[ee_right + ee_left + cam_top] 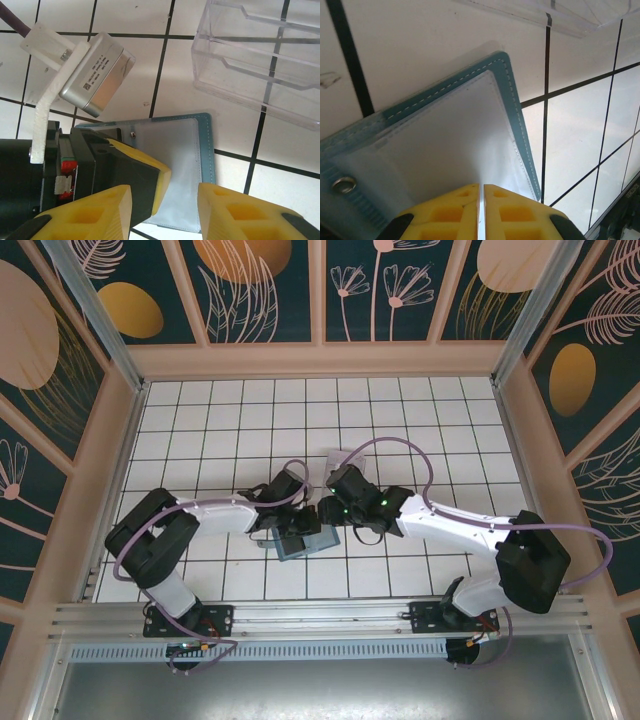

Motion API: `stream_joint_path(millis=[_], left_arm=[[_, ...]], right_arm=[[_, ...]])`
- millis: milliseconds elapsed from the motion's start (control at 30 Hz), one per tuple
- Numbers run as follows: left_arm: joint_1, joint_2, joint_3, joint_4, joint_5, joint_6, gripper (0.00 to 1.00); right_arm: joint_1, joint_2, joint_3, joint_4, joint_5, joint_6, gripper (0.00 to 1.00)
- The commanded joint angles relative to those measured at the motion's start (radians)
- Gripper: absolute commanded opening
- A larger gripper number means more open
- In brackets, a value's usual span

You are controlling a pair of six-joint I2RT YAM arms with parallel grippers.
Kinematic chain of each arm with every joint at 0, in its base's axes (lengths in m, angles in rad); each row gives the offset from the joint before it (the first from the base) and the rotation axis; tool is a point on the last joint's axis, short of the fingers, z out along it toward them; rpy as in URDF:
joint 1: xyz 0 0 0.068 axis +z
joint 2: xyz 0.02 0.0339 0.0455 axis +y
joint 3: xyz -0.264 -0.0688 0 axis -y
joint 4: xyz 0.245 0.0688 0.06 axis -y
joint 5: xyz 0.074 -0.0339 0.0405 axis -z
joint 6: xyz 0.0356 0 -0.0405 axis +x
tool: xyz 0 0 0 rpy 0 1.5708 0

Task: Take the credit cards out of the card holder

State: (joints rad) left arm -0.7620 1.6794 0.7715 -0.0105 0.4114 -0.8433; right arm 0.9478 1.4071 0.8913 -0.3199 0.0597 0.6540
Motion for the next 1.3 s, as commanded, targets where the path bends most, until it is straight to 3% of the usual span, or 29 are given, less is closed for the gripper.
stream_joint_path(millis=[0, 500, 900, 1267], left_arm=[[-0.013, 0.027, 0.033, -0.016, -0.008, 0.009, 0.12], [-0.021, 0.040, 0.110, -0.069, -0.050, 0.045, 0.12], [-0.020, -0.148, 0.069, -0.158, -0.186, 0.049, 0.12], [-0.021, -0.329, -0.075, -0.213, -0.268, -0.014, 0.12]], right_arm=[[-0.009, -0.031, -0.017, 0.007, 0.019, 0.003, 0.41], [-0.017, -0.038, 0.014, 0.003, 0.017, -0.002, 0.41], [-0.014, -0.016, 0.054, 0.001, -0.040, -0.023, 0.40], [0.015, 0.088, 0.077, 0.054, -0.222, -0.050, 0.38]])
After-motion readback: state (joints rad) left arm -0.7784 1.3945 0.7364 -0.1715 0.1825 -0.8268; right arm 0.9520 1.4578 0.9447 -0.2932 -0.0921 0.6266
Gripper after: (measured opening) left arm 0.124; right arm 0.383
